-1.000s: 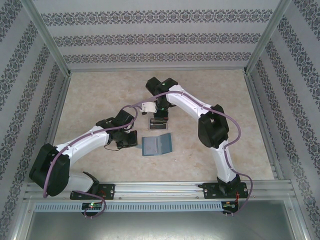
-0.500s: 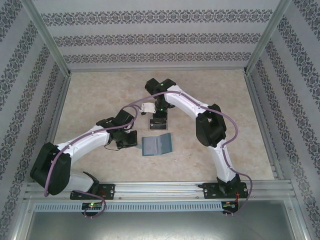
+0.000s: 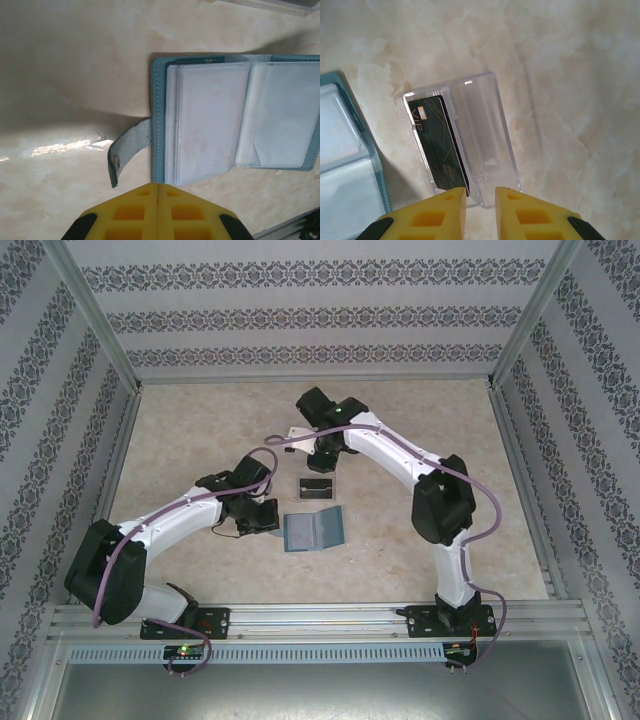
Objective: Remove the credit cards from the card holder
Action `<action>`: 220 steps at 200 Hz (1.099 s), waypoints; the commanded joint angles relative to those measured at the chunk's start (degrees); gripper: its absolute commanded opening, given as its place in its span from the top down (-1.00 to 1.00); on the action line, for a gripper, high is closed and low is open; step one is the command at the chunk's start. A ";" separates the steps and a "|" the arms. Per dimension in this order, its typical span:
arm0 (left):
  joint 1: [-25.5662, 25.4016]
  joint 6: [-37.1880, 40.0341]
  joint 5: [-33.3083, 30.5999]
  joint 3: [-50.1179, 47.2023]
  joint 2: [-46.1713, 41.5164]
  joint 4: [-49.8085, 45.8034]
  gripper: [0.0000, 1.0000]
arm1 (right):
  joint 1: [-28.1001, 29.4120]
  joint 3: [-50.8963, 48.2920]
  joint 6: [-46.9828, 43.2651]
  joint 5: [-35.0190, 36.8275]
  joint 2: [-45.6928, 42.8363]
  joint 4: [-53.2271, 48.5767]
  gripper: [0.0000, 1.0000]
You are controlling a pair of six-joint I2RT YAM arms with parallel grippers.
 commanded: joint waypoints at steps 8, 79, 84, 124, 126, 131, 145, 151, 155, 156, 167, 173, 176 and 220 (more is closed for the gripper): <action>-0.05 0.77 2.02 2.40 1.36 0.73 0.85 | -0.71 -6.93 14.92 -0.61 -6.76 8.42 0.49; -2.12 1.52 1.44 4.78 8.03 0.41 0.87 | -0.28 -27.54 48.73 -6.48 -19.56 20.69 0.53; -2.06 1.86 0.62 4.94 8.49 -0.02 0.87 | -0.11 -29.31 50.92 -7.15 -20.53 21.92 0.53; -2.08 3.88 -2.05 4.98 12.13 -0.81 0.89 | 0.23 -39.52 65.58 -13.49 -26.81 27.85 0.52; -2.11 3.92 -2.07 4.98 12.34 -0.77 0.89 | 0.21 -39.90 66.19 -14.06 -27.05 28.08 0.52; -2.06 4.10 -2.08 4.95 12.66 -0.71 0.89 | 0.41 -40.74 67.42 -14.87 -27.60 28.74 0.52; -2.08 4.50 -2.44 4.80 13.43 -0.22 0.89 | 1.65 -43.61 69.97 -15.45 -29.38 30.69 0.51; -2.06 4.46 -2.65 4.69 13.72 -0.02 0.89 | 2.09 -44.56 70.80 -15.34 -30.05 31.22 0.50; -2.06 4.46 -2.68 4.69 13.98 0.15 0.89 | 2.45 -45.06 71.26 -15.31 -30.38 31.56 0.50; -2.06 4.46 -2.67 4.69 14.04 0.22 0.89 | 2.54 -45.18 71.44 -15.34 -30.44 31.69 0.50; -2.06 4.65 -2.49 4.87 14.71 0.51 0.89 | 3.43 -46.37 72.87 -15.27 -31.11 32.52 0.49; -2.06 4.69 -2.55 5.01 15.01 0.56 0.89 | 3.81 -47.10 73.91 -15.54 -31.29 33.28 0.47; -2.06 4.72 -2.65 5.05 15.06 0.57 0.89 | 4.06 -47.50 74.34 -15.72 -31.36 33.83 0.47; -2.06 5.51 -3.46 4.48 15.44 0.60 0.90 | 6.48 -51.36 80.98 -18.50 -28.02 42.02 0.29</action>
